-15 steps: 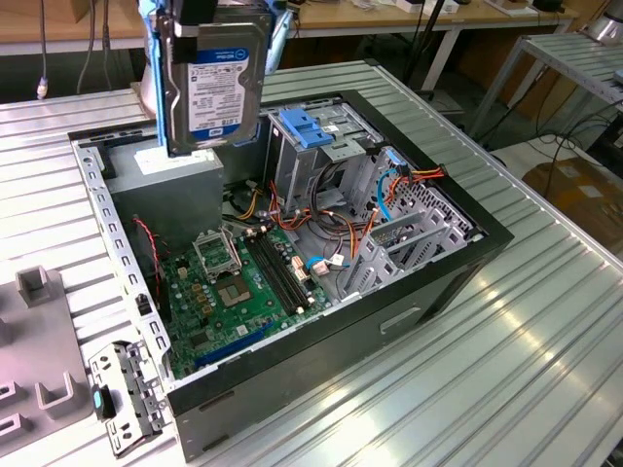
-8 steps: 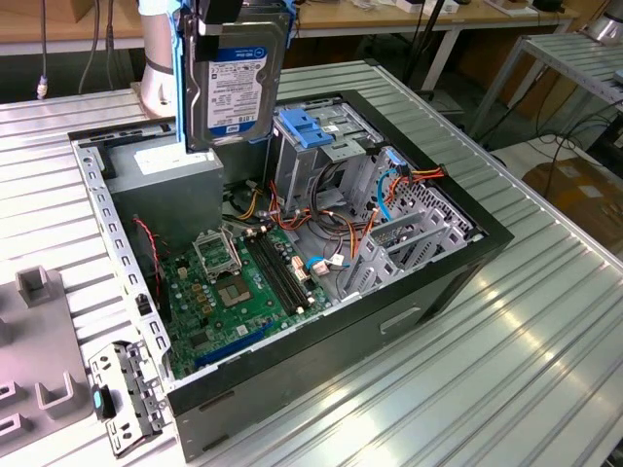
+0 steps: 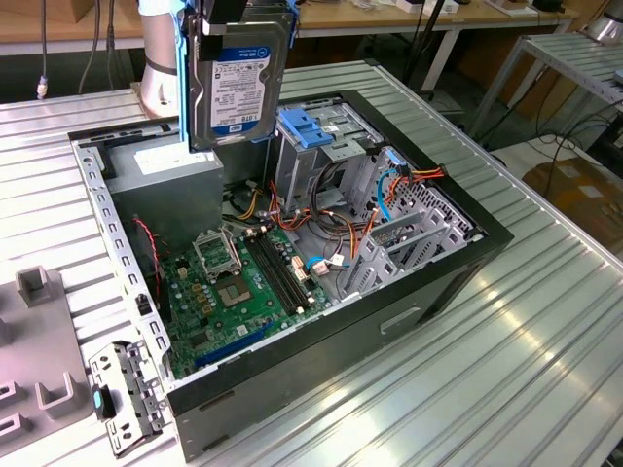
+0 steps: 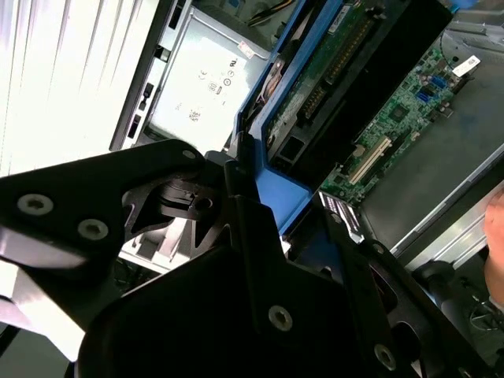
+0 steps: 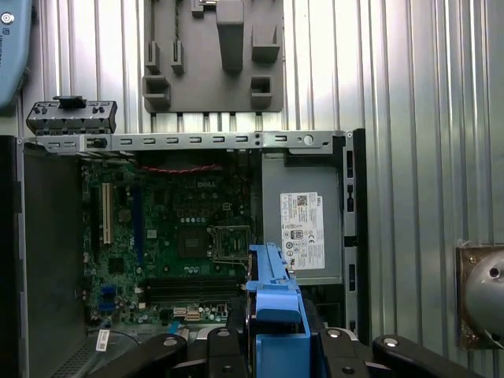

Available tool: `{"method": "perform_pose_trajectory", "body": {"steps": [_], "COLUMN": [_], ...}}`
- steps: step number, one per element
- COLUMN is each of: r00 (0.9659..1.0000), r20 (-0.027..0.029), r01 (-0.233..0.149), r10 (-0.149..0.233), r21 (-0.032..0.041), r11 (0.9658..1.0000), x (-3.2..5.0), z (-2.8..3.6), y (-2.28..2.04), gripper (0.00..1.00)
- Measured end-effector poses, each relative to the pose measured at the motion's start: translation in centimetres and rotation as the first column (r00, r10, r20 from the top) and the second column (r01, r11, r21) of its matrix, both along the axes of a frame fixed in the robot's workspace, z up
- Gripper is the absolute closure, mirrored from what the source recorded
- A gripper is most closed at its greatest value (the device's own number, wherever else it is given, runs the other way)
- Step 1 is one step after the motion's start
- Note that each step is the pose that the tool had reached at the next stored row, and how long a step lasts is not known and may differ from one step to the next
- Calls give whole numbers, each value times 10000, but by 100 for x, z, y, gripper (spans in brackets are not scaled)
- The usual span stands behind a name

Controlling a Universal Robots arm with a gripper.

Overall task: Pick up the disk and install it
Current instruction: 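Insert the disk into the insertion slot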

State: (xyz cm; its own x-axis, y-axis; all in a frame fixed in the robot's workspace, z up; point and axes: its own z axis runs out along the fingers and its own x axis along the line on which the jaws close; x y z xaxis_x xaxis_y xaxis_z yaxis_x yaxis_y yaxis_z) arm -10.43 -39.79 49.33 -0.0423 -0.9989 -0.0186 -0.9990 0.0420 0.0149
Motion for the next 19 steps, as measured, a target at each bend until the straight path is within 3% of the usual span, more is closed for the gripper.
{"method": "perform_pose_trajectory", "body": {"steps": [7, 19], "r00": [10000, 10000], "r20": [1, 0], "r01": [-2, -1], "r10": [2, 1], "r21": [-1, -11], "r11": [10000, 10000], "x": [5, 4], "z": [0, 0], "y": [-9, -196], "gripper": [63, 63]}}
